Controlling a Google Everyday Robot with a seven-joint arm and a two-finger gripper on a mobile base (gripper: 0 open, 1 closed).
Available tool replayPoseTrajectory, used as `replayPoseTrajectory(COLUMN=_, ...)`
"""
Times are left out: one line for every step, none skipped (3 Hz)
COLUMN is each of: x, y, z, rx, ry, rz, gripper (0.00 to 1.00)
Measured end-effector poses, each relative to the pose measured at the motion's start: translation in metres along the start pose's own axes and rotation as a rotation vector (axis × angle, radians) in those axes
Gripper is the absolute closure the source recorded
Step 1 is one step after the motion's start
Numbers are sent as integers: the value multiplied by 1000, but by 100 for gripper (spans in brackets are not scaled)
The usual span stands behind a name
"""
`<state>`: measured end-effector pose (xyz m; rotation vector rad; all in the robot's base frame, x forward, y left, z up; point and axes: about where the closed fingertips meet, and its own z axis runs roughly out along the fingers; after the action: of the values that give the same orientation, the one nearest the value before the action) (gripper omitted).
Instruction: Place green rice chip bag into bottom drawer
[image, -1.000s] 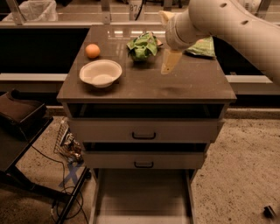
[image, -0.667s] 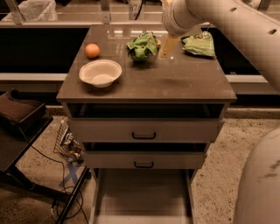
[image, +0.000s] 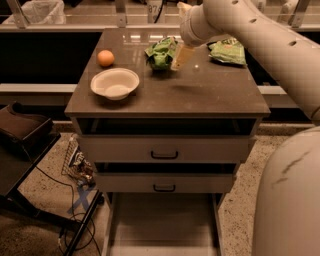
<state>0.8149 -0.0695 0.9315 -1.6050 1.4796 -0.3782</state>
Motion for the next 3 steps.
replayPoseTrajectory(x=-6, y=0, z=26, rx=11, ry=-32, rz=66, gripper=0)
replayPoseTrajectory(x=-6, y=0, z=28, rx=11, ry=-34, rz=71, gripper=0)
replayPoseTrajectory(x=-1, y=10, z=35, rx=-12, ry=-37, rz=106, gripper=0)
